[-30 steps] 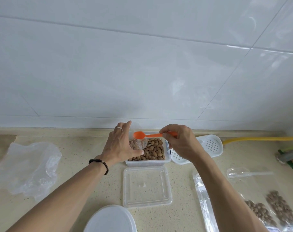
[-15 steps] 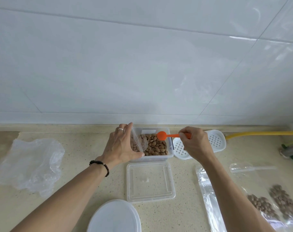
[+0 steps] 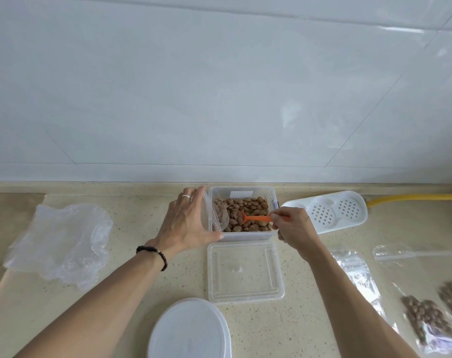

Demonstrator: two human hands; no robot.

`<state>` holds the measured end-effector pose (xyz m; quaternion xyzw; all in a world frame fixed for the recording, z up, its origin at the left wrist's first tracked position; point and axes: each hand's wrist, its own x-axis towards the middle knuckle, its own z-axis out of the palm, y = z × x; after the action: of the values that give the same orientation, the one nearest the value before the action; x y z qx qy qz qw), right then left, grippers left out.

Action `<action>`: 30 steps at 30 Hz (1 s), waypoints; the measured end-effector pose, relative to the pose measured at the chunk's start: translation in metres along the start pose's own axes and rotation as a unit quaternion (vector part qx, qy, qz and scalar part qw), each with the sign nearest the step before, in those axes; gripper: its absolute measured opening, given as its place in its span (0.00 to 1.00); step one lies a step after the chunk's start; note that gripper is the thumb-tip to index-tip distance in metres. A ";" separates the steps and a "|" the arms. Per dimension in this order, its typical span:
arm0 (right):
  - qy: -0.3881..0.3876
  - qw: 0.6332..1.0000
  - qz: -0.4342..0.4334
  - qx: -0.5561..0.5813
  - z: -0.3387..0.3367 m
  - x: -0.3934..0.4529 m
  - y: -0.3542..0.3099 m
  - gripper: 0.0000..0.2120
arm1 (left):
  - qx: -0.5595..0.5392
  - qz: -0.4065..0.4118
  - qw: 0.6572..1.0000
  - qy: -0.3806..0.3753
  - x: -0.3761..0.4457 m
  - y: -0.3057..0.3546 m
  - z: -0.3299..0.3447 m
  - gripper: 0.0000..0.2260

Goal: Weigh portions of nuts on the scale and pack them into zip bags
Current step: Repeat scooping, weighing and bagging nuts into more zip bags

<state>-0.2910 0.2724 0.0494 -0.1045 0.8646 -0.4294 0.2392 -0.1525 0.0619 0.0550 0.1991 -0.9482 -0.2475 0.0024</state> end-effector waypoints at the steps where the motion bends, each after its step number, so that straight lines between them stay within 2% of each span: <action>1: 0.005 0.999 0.016 0.033 -0.002 -0.001 0.001 0.08 | 0.000 -0.003 1.000 -0.002 0.000 0.000 0.000 0.52; 6: 0.013 0.987 0.050 0.153 -0.013 -0.006 0.007 0.08 | 0.005 -0.001 1.000 -0.001 0.003 0.002 0.001 0.53; 14: 0.033 0.984 0.031 0.173 -0.039 -0.014 -0.003 0.07 | -0.001 0.008 1.000 -0.006 0.012 0.013 0.002 0.53; 21: 0.042 0.984 -0.028 0.173 -0.063 -0.022 -0.034 0.06 | -0.018 -0.006 1.000 0.008 0.025 0.024 0.003 0.54; 25: 0.024 0.989 -0.049 0.138 -0.059 -0.025 -0.049 0.06 | -0.025 -0.003 0.999 0.020 0.029 0.028 0.004 0.54; 30: 0.002 0.993 -0.116 -0.034 -0.039 -0.029 -0.068 0.07 | -0.033 0.005 0.999 0.021 0.030 0.030 0.004 0.55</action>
<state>-0.2878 0.2690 0.1330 -0.2112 0.8611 -0.4250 0.1825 -0.1917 0.0761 0.0631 0.1996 -0.9403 -0.2742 0.0299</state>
